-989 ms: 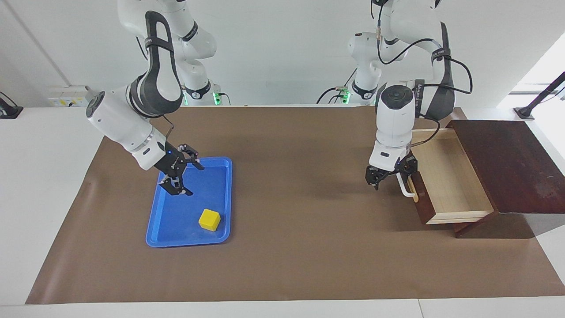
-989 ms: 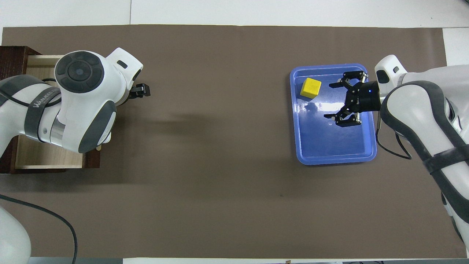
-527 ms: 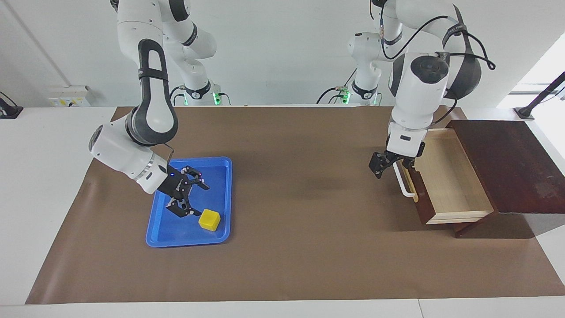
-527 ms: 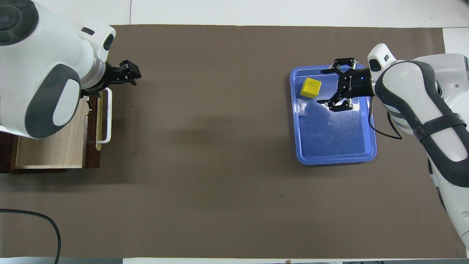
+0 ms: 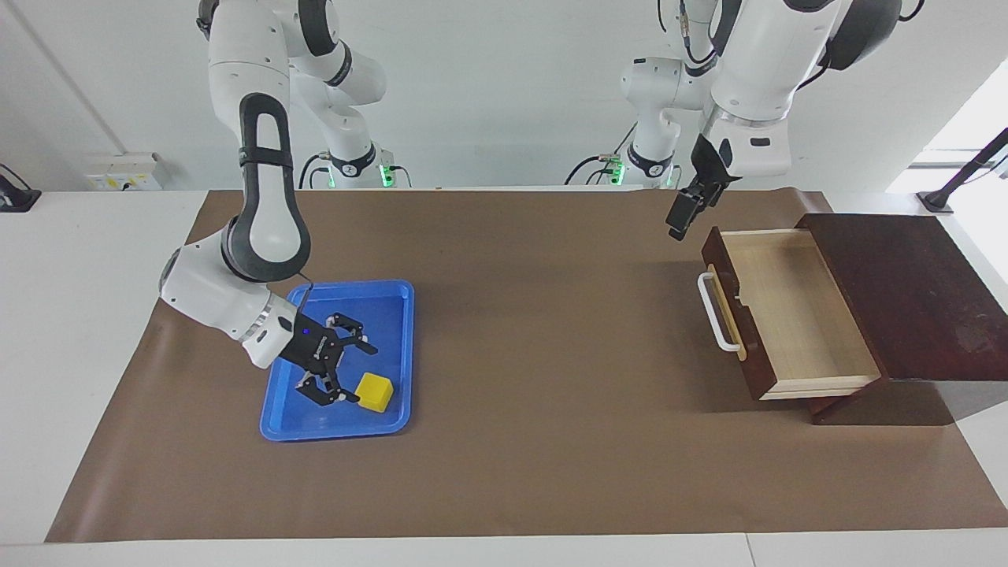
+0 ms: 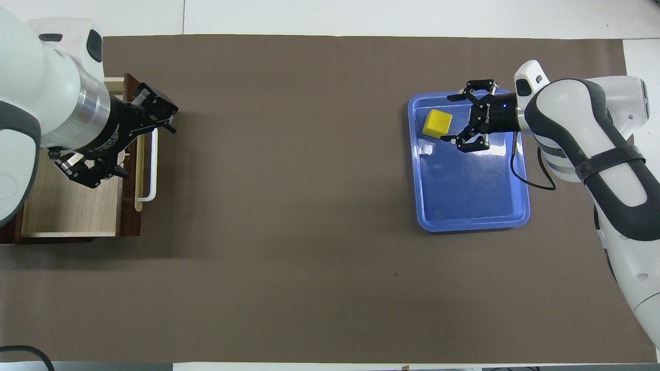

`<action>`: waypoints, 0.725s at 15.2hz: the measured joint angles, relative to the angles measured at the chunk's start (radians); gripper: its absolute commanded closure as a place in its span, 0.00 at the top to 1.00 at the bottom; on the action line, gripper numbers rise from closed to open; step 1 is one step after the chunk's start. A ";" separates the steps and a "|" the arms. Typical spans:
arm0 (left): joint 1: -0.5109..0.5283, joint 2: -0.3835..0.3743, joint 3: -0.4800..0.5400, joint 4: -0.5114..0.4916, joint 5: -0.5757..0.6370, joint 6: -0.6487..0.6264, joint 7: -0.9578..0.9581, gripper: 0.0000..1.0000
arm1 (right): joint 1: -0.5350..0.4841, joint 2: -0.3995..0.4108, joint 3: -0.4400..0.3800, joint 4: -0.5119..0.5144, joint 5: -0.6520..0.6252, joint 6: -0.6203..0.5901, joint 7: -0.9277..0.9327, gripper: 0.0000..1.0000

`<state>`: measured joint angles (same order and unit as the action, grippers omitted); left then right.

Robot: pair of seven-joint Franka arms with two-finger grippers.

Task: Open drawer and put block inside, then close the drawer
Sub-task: 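Reach the right gripper over the yellow cube while the left gripper withdraws, then lower the right gripper and grasp the yellow cube in the tray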

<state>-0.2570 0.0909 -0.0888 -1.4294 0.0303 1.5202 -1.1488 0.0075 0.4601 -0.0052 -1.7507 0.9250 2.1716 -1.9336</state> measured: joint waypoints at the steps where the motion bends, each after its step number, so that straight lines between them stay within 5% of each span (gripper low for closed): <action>1: 0.016 -0.014 0.006 -0.041 -0.002 0.053 -0.052 1.00 | 0.001 0.003 0.001 -0.003 0.000 0.007 -0.001 1.00; 5: 0.071 -0.053 0.019 -0.227 -0.027 0.229 -0.225 1.00 | 0.002 0.012 0.001 -0.022 0.017 0.052 -0.017 1.00; 11: 0.071 -0.054 0.016 -0.304 -0.027 0.293 -0.374 1.00 | 0.004 0.012 0.002 -0.063 0.052 0.106 -0.047 1.00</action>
<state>-0.1862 0.0371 -0.0733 -1.7329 0.0029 1.8135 -1.5228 0.0117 0.4725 -0.0033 -1.8141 0.9767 2.2776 -1.9807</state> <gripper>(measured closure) 0.000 0.000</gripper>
